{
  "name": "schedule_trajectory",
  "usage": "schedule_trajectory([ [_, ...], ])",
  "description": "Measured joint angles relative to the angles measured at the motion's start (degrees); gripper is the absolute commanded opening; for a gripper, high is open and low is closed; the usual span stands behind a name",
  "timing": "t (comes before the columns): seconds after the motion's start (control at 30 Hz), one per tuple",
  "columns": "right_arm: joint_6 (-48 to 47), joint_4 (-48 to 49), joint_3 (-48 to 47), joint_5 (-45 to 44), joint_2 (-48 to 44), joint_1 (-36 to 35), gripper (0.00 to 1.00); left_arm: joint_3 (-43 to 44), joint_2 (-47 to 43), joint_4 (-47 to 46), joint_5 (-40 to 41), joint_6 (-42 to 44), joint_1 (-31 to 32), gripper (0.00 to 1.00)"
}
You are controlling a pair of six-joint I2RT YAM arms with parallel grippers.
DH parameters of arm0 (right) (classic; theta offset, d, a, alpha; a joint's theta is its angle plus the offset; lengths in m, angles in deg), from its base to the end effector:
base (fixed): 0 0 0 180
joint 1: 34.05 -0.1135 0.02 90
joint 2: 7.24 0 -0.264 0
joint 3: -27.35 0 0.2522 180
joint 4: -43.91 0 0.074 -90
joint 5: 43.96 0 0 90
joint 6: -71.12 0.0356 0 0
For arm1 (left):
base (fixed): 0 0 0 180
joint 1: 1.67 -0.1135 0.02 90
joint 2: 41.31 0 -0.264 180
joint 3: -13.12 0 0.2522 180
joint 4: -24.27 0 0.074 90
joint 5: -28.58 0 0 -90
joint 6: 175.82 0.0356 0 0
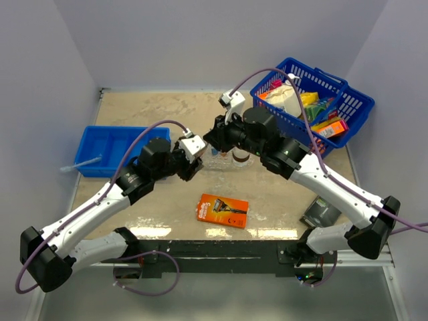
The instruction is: Prepare toiletry sets of a toothbrush and toothpaste on the tray
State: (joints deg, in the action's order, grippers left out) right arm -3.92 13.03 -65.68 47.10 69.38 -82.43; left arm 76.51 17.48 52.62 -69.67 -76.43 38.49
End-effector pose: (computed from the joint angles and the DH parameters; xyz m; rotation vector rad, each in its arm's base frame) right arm 0.2034 0.2299 0.4142 -0.5586 1.8134 0.7867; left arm 0.1760 -0.1552 0.3155 0.9290 1.7869 -0.4882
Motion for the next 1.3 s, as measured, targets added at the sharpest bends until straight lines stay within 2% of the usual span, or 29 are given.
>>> schedule_trajectory([
  [0.07,0.0,0.04,0.74,-0.07,0.0,0.13,0.0,0.0,-0.35,-0.2,-0.02,-0.39,0.0,0.9],
  [0.13,-0.02,0.04,1.77,-0.42,-0.31,0.35,0.0,0.0,-0.81,-0.39,-0.07,-0.96,0.0,0.95],
  [0.3,-0.61,0.57,6.1,-2.95,-3.23,0.44,0.0,-0.22,-2.75,-1.7,-2.58,-2.4,-1.31,0.97],
  [0.43,-1.77,1.53,9.88,-7.1,-8.28,0.44,0.0,-1.51,-5.31,-5.07,-8.17,-4.94,-8.79,0.97],
  [0.53,-2.82,3.34,12.66,-10.4,-12.31,0.46,0.0,-1.75,-5.99,-6.54,-8.13,-6.56,-12.79,0.97],
  [0.73,-5.42,9.14,20.35,-17.22,-18.32,0.46,0.0,-2.23,-5.99,-7.34,-3.23,-8.92,-13.92,0.98],
  [1.0,-8.0,17.09,27.85,-21.03,-18.58,0.46,0.0,-2.89,-5.99,-6.27,11.76,-11.89,-15.1,1.0],
  [1.3,-10.32,23.45,29.7,-22.47,-16.2,0.46,0.0,-3.26,-5.99,-5.92,15.19,-13.4,-18.53,1.0],
])
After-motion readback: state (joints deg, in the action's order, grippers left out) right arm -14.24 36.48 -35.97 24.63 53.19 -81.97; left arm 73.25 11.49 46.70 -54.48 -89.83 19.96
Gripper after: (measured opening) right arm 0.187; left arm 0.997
